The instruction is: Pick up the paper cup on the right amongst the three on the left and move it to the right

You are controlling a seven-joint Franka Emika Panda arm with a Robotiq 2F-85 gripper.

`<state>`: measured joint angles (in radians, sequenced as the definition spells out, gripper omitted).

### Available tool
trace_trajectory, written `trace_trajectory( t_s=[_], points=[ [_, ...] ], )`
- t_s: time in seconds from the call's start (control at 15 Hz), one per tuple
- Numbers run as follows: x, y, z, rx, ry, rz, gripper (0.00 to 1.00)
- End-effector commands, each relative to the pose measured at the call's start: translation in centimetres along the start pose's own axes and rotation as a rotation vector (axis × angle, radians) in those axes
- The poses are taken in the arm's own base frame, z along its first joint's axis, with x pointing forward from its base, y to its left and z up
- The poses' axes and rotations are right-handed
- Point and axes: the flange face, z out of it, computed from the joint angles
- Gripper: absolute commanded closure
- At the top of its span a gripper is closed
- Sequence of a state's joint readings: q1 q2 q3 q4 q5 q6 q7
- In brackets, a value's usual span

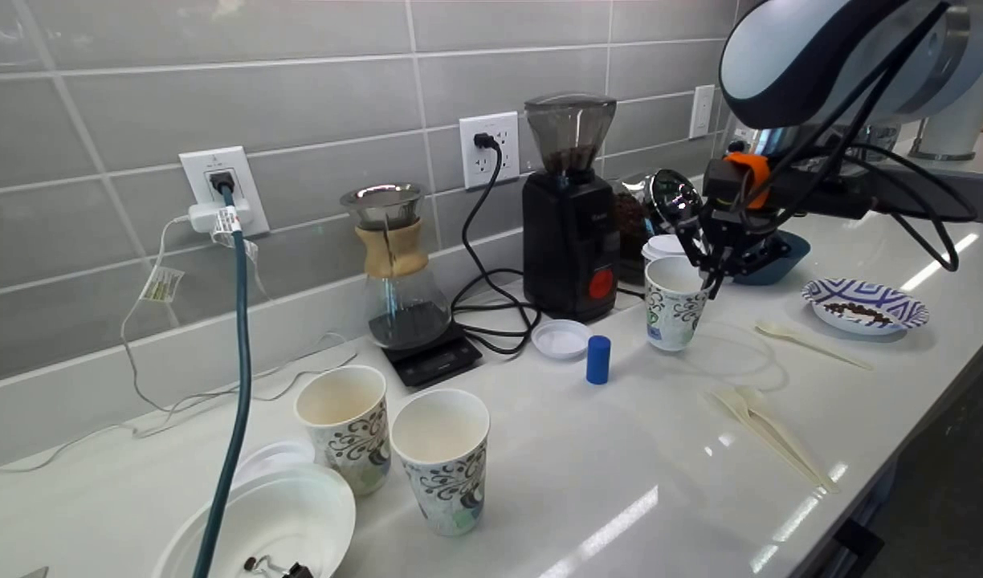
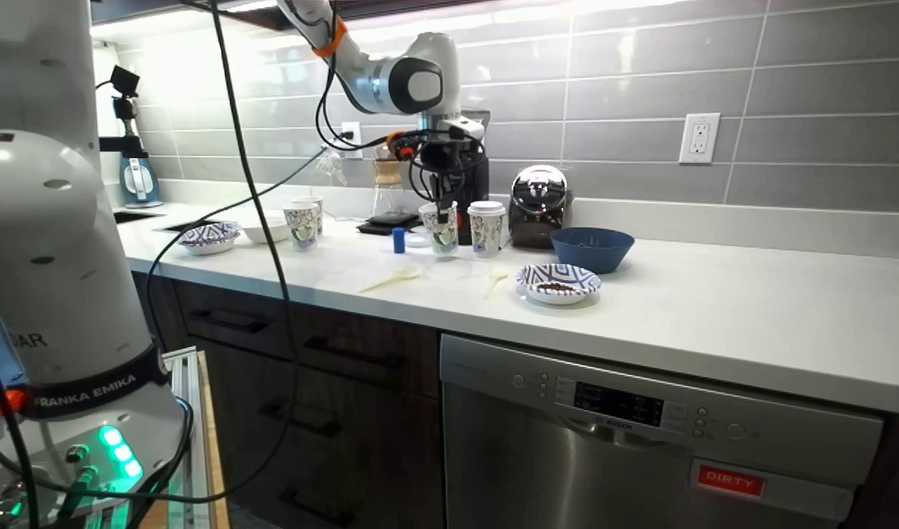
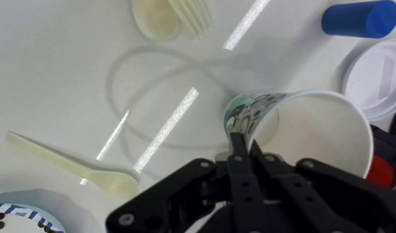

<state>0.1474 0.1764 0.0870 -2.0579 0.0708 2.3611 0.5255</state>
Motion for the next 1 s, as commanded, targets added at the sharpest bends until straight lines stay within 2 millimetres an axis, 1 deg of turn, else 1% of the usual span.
trace_trajectory(
  t_s=[0.0, 0.07, 0.2, 0.27, 0.33, 0.4, 0.47, 0.73, 0.93],
  points=[
    [0.8, -0.6, 0.4, 0.008, 0.001, 0.019, 0.72],
    [0.8, -0.6, 0.4, 0.008, 0.0, 0.017, 0.71],
    [0.5, -0.9, -0.1, 0.019, -0.005, 0.006, 0.58],
    [0.2, -1.2, -0.9, 0.03, 0.001, -0.006, 0.5],
    [-0.1, -1.4, -1.6, 0.033, 0.009, -0.02, 0.44],
    [-0.8, -1.9, -2.6, 0.026, 0.019, -0.05, 0.36],
    [-1.5, -2.1, -3.3, 0.017, 0.014, -0.068, 0.3],
    [-6.3, -3.1, -5.8, -0.067, -0.054, -0.113, 0.01],
    [-9.0, -5.1, -7.5, -0.089, -0.05, -0.151, 0.0]
  ],
)
